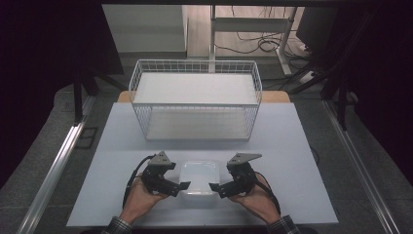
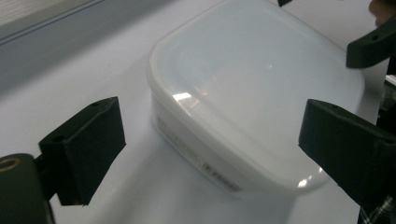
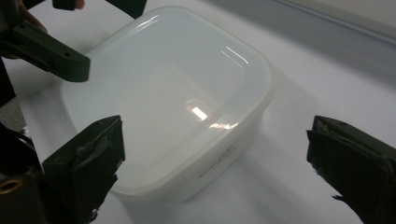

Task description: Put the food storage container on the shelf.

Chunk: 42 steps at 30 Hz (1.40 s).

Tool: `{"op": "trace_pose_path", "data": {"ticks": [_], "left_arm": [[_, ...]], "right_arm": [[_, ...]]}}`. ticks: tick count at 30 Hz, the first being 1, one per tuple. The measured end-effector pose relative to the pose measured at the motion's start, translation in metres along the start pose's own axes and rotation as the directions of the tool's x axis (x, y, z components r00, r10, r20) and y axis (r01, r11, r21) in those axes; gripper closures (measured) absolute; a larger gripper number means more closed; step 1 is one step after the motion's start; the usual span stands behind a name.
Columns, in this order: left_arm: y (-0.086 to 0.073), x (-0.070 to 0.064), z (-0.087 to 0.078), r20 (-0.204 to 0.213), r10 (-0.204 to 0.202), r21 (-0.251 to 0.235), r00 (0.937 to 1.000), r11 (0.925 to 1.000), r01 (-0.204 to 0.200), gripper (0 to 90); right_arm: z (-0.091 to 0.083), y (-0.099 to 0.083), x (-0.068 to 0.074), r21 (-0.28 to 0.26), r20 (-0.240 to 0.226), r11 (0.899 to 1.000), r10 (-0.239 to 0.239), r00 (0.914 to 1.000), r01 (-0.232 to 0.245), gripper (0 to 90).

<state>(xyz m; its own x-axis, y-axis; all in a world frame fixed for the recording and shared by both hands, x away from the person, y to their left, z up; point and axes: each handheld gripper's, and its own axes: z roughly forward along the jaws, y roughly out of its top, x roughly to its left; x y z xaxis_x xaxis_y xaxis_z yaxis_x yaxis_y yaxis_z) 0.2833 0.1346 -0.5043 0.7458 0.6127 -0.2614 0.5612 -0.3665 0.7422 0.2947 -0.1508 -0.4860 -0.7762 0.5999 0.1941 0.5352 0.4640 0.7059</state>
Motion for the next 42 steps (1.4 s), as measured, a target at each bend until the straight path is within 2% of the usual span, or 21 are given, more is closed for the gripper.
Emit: {"op": "trace_pose_path", "data": {"ticks": [3, 4, 5, 8, 9, 10, 11, 12, 13, 14, 15, 17, 18, 21, 22, 27, 29, 33, 38, 39, 42], "left_arm": [[-0.001, 0.005, 0.004, 0.067, -0.047, -0.006, 0.9966, 0.9988, 0.048, 12.9], [-0.003, 0.005, 0.004, 0.105, -0.067, -0.004, 0.9923, 0.9977, 0.067, 20.7], [-0.003, 0.004, 0.003, 0.102, -0.068, 0.002, 0.9925, 0.9977, 0.068, 20.7], [-0.002, 0.003, 0.001, 0.099, -0.076, 0.014, 0.9922, 0.9971, 0.075, 21.9], [-0.004, 0.004, -0.003, 0.107, -0.100, 0.025, 0.9891, 0.9948, 0.098, 26.4], [-0.004, 0.004, -0.003, 0.107, -0.100, 0.025, 0.9891, 0.9948, 0.098, 30.1], [-0.006, 0.004, -0.005, 0.115, -0.117, 0.023, 0.9864, 0.9930, 0.115, 30.1], [-0.008, 0.004, -0.008, 0.116, -0.122, 0.021, 0.9857, 0.9925, 0.120, 34.3], [-0.010, 0.001, -0.014, 0.115, -0.120, 0.020, 0.9861, 0.9927, 0.119, 41.8], [-0.010, 0.001, -0.014, 0.115, -0.120, 0.020, 0.9861, 0.9927, 0.119, 45.8], [-0.010, -0.001, -0.017, 0.113, -0.120, 0.015, 0.9864, 0.9928, 0.119, 45.8], [-0.011, -0.002, -0.023, 0.118, -0.121, 0.011, 0.9857, 0.9927, 0.120, 54.2], [-0.013, -0.004, -0.024, 0.115, -0.134, -0.002, 0.9844, 0.9909, 0.135, 58.0], [-0.013, -0.004, -0.027, 0.117, -0.150, -0.030, 0.9817, 0.9875, 0.154, 66.0], [-0.014, -0.005, -0.028, 0.108, -0.151, -0.067, 0.9827, 0.9851, 0.158, 68.9], [-0.013, -0.010, -0.029, 0.075, -0.142, -0.111, 0.9870, 0.9825, 0.150, 80.8], [-0.011, -0.012, -0.028, 0.046, -0.137, -0.118, 0.9896, 0.9830, 0.141, 81.0], [-0.010, -0.012, -0.026, 0.007, -0.130, -0.116, 0.9915, 0.9848, 0.130, 81.1], [-0.006, -0.010, -0.030, 0.004, -0.131, -0.138, 0.9913, 0.9818, 0.131, 81.1], [-0.003, -0.011, -0.032, -0.009, -0.124, -0.144, 0.9922, 0.9821, 0.121, 81.0], [-0.001, -0.011, -0.034, -0.018, -0.119, -0.150, 0.9927, 0.9819, 0.115, 81.0]], "right_arm": [[0.006, 0.001, -0.003, 0.019, -0.033, 0.999, 0.037, 0.9988, -0.036, 10.0], [0.008, 0.002, -0.004, 0.028, -0.073, 0.997, 0.071, 0.9948, -0.069, 18.4], [0.007, 0.002, -0.004, 0.033, -0.098, 0.996, 0.083, 0.9917, -0.080, 23.0], [0.007, 0.003, -0.004, 0.057, -0.105, 0.992, 0.118, 0.9874, -0.112, 26.2], [0.004, 0.003, -0.005, 0.065, -0.106, 0.989, 0.142, 0.9841, -0.136, 32.3], [0.002, 0.003, -0.005, 0.065, -0.104, 0.987, 0.155, 0.9825, -0.149, 36.6], [0.002, 0.003, -0.005, 0.065, -0.104, 0.987, 0.155, 0.9825, -0.149, 36.6], [0.000, 0.003, -0.005, 0.063, -0.100, 0.985, 0.164, 0.9814, -0.158, 41.3], [-0.004, 0.003, -0.006, 0.072, -0.096, 0.980, 0.192, 0.9768, -0.185, 49.2], [-0.004, 0.003, -0.006, 0.072, -0.096, 0.980, 0.192, 0.9768, -0.185, 49.2], [-0.007, 0.004, -0.006, 0.073, -0.094, 0.978, 0.203, 0.9748, -0.196, 53.6], [-0.012, 0.003, -0.005, 0.070, -0.098, 0.973, 0.227, 0.9690, -0.220, 60.4], [-0.015, 0.002, -0.003, 0.061, -0.095, 0.973, 0.230, 0.9687, -0.225, 62.8], [-0.019, 0.003, 0.001, 0.033, -0.052, 0.978, 0.210, 0.9764, -0.208, 67.1], [-0.021, 0.004, 0.002, 0.018, -0.036, 0.979, 0.201, 0.9789, -0.201, 69.2], [-0.026, 0.004, 0.002, -0.026, 0.002, 0.979, 0.201, 0.9796, -0.201, 76.7], [-0.026, 0.002, 0.003, -0.041, 0.024, 0.984, 0.172, 0.9849, -0.171, 77.0], [-0.025, 0.003, 0.009, -0.070, 0.083, 0.989, 0.133, 0.9877, -0.127, 77.0], [-0.028, 0.005, 0.010, -0.100, 0.083, 0.989, 0.118, 0.9896, -0.109, 77.2], [-0.029, 0.008, 0.012, -0.112, 0.094, 0.990, 0.099, 0.9907, -0.088, 77.3], [-0.030, 0.010, 0.013, -0.121, 0.102, 0.990, 0.082, 0.9914, -0.069, 77.3]]}}
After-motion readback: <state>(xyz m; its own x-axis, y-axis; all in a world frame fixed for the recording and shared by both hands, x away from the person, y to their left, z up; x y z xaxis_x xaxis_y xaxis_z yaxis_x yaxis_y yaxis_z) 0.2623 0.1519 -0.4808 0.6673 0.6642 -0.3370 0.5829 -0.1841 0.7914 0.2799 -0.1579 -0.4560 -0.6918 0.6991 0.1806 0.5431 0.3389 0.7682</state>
